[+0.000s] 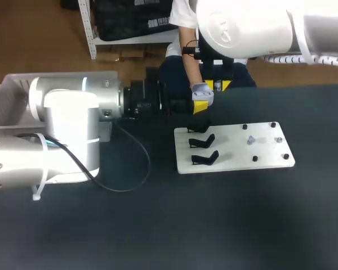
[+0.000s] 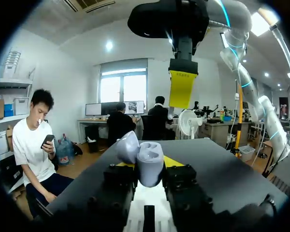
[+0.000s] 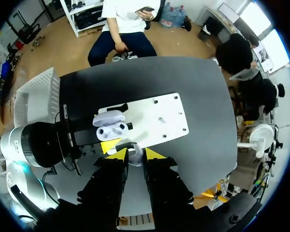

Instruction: Pick up each earbud case from the left stands, insert the matching earbuds, close the lid, and place the case in the box.

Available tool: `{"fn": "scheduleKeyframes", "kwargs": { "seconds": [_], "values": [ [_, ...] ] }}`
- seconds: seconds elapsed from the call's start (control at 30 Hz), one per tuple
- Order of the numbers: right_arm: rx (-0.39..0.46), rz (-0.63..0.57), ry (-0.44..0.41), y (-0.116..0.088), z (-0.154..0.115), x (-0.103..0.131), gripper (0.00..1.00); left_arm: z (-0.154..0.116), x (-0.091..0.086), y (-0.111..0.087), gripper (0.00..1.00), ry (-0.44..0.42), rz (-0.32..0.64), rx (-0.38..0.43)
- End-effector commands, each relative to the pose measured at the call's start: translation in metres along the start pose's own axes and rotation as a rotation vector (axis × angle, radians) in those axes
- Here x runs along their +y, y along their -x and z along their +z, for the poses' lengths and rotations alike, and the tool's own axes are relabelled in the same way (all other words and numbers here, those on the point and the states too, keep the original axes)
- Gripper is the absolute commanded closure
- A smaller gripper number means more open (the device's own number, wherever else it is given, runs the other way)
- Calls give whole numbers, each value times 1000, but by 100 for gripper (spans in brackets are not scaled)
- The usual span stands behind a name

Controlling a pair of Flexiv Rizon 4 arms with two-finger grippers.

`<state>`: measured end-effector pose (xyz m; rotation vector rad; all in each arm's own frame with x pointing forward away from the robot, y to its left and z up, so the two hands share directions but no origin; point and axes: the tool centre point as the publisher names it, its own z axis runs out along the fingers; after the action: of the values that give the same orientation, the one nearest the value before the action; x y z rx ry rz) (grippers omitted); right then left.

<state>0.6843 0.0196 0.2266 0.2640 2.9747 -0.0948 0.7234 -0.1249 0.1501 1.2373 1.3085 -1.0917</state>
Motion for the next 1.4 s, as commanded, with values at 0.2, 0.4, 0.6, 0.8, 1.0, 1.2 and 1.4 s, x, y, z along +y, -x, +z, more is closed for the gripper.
{"fn": "scheduleKeyframes", "kwargs": {
  "seconds": [0.2, 0.4, 0.6, 0.8, 1.0, 1.2, 1.4],
  "values": [
    [-3, -10, -7, 6, 5, 9, 100, 0, -1, -2, 100, 6, 5, -8],
    [0, -8, 0, 8, 11, 12, 100, 0, -1, -2, 100, 6, 5, -8],
    [10, -10, -7, 9, 17, 10, 100, 0, -1, -2, 100, 6, 5, -8],
    [16, -5, -9, 12, 20, 10, 100, 0, -1, -2, 100, 6, 5, -8],
    [20, -6, -9, 13, 22, 12, 100, 0, -1, -2, 100, 6, 5, -8],
    [26, -8, -9, 14, 23, 12, 100, 0, -1, -2, 100, 6, 5, -8],
    [25, -6, -10, 15, 24, 11, 100, 0, -1, -2, 100, 6, 5, -8]
  ]
}}
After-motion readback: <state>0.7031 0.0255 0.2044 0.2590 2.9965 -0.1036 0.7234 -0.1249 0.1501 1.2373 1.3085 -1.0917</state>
